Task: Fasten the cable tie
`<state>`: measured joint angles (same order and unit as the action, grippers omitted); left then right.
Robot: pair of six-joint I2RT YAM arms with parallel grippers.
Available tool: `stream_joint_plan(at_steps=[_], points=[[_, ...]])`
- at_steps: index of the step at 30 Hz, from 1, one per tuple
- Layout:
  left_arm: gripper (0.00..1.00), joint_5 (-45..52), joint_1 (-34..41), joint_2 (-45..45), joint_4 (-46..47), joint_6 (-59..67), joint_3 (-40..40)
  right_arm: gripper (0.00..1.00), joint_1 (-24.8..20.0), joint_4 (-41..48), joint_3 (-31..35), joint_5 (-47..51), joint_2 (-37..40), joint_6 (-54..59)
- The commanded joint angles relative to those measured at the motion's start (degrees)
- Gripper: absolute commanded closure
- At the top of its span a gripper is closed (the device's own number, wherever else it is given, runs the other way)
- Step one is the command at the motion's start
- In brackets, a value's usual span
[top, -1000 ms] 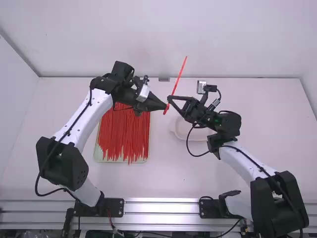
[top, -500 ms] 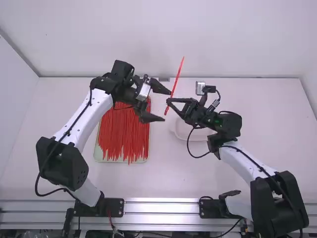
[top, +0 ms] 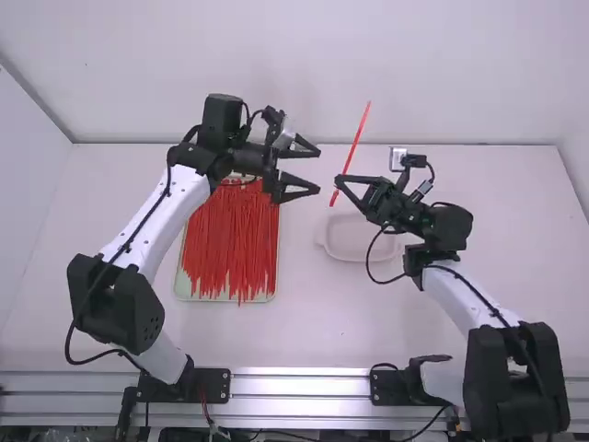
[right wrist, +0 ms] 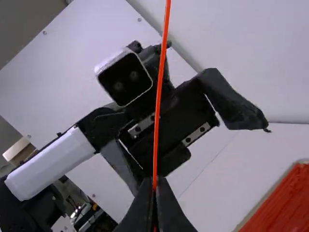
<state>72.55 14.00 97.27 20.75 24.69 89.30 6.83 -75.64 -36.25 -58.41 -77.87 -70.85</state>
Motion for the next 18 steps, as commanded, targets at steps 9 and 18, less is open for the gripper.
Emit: stream_joint_plan(at_steps=[9,18], points=[[0.01,-13.77,-0.52,0.24,6.38,-13.33,0.31,1.0,-6.62,14.45,-1.29,-4.24,0.37,12.04],[0.01,-19.76,-0.55,0.24,13.6,-13.33,-0.13,1.0,-8.61,24.57,-1.29,-4.76,0.37,20.96]])
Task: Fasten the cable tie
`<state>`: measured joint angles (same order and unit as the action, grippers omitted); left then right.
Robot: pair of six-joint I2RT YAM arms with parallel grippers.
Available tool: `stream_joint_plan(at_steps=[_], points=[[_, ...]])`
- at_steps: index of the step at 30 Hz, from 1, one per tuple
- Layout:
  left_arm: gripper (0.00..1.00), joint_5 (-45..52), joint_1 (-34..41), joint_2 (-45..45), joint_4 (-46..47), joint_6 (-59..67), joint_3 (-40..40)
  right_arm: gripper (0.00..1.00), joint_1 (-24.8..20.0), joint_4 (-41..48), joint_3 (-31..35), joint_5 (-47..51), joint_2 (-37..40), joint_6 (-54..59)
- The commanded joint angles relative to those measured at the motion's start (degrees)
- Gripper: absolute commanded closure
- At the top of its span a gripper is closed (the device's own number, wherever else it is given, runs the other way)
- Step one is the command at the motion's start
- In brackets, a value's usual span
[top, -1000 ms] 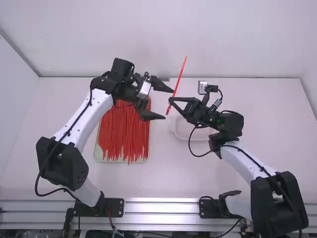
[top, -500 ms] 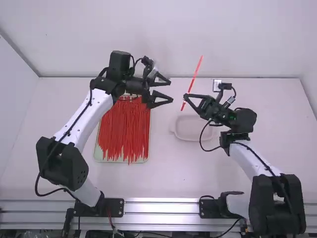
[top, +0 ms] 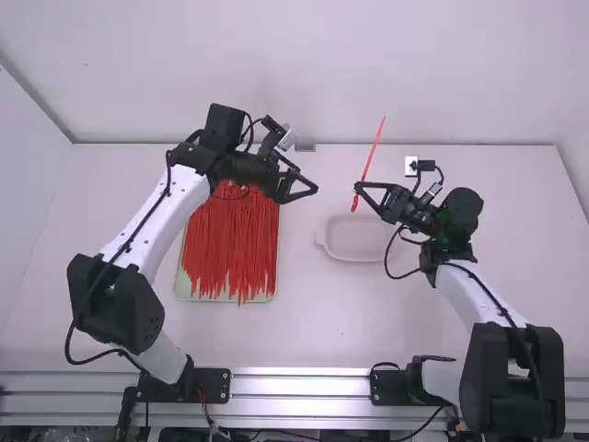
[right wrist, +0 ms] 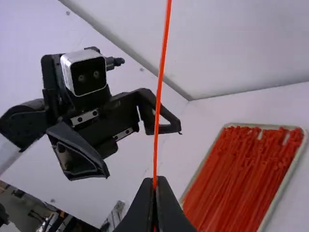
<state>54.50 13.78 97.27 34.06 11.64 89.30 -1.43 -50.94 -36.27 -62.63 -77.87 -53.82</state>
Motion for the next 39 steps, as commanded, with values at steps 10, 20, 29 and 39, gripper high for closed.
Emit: stream_joint_plan(at_steps=[10,20,29,39], points=[[0.01,2.32,-5.86,0.24,-3.3,-4.81,-7.06,1.0,-0.9,11.15,-1.27,-0.31,0.37,14.08],[0.01,4.46,-7.74,0.24,-4.35,-7.17,-12.15,1.0,-0.83,23.19,-1.27,8.26,0.37,23.02],[0.01,4.55,-7.56,0.24,-4.04,-7.17,-12.72,1.0,1.92,32.92,-1.2,23.93,0.33,30.77],[0.01,4.46,-7.56,0.24,-2.8,-6.69,-12.72,1.0,10.08,39.85,-1.2,46.38,0.26,33.75]])
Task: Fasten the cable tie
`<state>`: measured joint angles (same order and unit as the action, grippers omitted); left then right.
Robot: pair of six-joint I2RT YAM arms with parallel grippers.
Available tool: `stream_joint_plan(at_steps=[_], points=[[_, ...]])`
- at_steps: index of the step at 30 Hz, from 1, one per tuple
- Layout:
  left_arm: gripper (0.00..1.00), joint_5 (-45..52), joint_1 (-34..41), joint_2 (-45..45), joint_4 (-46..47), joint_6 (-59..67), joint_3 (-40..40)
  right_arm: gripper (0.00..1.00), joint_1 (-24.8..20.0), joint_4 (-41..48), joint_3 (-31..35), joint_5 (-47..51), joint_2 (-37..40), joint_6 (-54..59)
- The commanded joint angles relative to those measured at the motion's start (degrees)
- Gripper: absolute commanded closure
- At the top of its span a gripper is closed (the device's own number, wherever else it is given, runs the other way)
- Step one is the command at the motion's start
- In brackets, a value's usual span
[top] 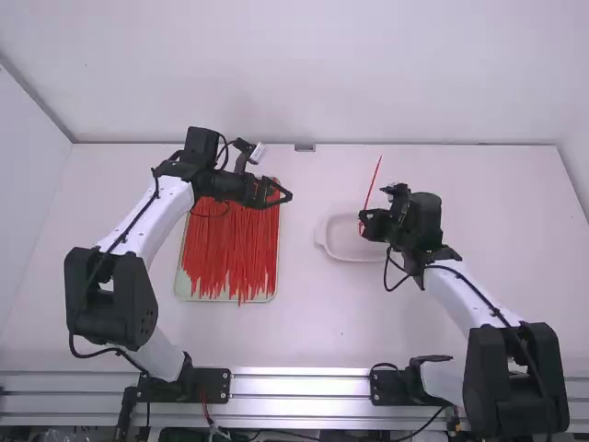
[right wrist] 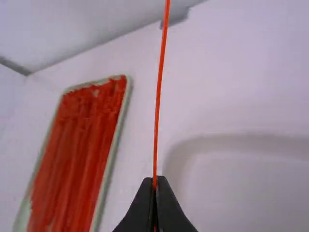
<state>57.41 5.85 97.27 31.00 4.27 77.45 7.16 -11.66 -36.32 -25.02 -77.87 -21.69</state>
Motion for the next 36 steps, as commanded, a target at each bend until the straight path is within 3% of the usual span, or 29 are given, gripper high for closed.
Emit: stream_joint_plan(at_steps=[1,11,30,36], points=[[0.01,1.51,0.37,0.24,0.44,0.66,-0.87,1.0,2.08,1.05,-1.16,10.43,0.26,1.64],[0.01,1.53,0.37,0.24,0.9,0.68,-0.87,1.0,7.65,2.67,-1.18,22.36,-2.34,1.62],[0.01,1.53,0.52,0.24,1.73,1.55,-0.87,1.0,6.23,-7.32,-1.18,22.25,-17.46,1.62],[0.01,1.73,0.52,0.24,1.6,1.55,-0.87,1.0,6.27,-7.48,-1.18,22.1,-18.21,1.62]])
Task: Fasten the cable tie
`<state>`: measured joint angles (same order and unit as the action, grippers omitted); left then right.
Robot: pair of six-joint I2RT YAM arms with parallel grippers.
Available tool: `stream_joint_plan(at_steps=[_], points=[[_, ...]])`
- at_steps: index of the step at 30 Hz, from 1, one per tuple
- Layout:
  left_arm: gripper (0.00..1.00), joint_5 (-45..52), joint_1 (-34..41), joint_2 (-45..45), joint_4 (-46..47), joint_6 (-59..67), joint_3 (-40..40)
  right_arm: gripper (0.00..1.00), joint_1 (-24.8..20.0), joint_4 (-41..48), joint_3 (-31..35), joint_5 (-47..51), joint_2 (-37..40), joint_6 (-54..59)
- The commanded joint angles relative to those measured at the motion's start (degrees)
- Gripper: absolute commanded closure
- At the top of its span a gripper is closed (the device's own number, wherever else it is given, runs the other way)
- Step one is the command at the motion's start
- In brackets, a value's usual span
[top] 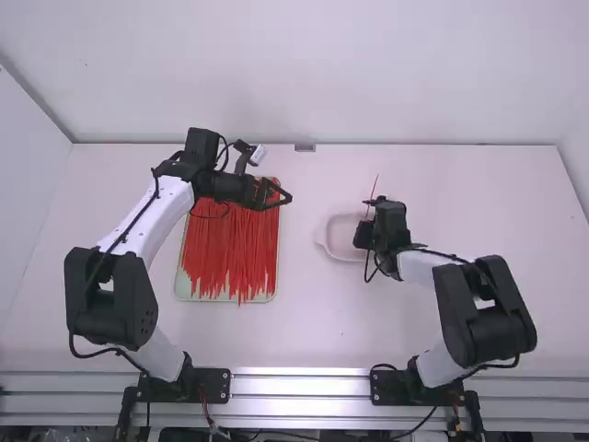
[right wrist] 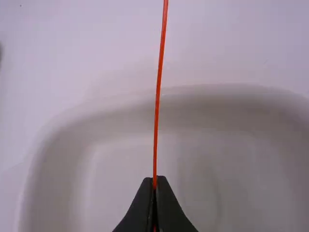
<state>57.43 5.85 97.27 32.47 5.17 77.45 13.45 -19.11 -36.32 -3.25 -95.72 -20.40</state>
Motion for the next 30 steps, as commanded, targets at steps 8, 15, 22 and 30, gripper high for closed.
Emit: stream_joint_plan(at_steps=[8,15,22,30], points=[[0.01,1.66,0.48,0.24,0.15,0.63,-0.87,1.0,-0.13,0.37,-1.18,0.35,-0.35,0.33],[0.01,1.6,0.52,0.24,0.07,0.63,-0.87,1.0,-0.13,0.46,-1.18,0.35,-0.35,0.35],[0.01,1.57,0.52,0.24,0.07,0.66,-0.87,1.0,0.04,0.61,-1.18,0.79,-0.35,0.13],[0.01,1.7,0.52,0.24,0.02,0.66,-0.87,0.97,0.04,0.68,-1.18,1.84,-0.35,0.15]])
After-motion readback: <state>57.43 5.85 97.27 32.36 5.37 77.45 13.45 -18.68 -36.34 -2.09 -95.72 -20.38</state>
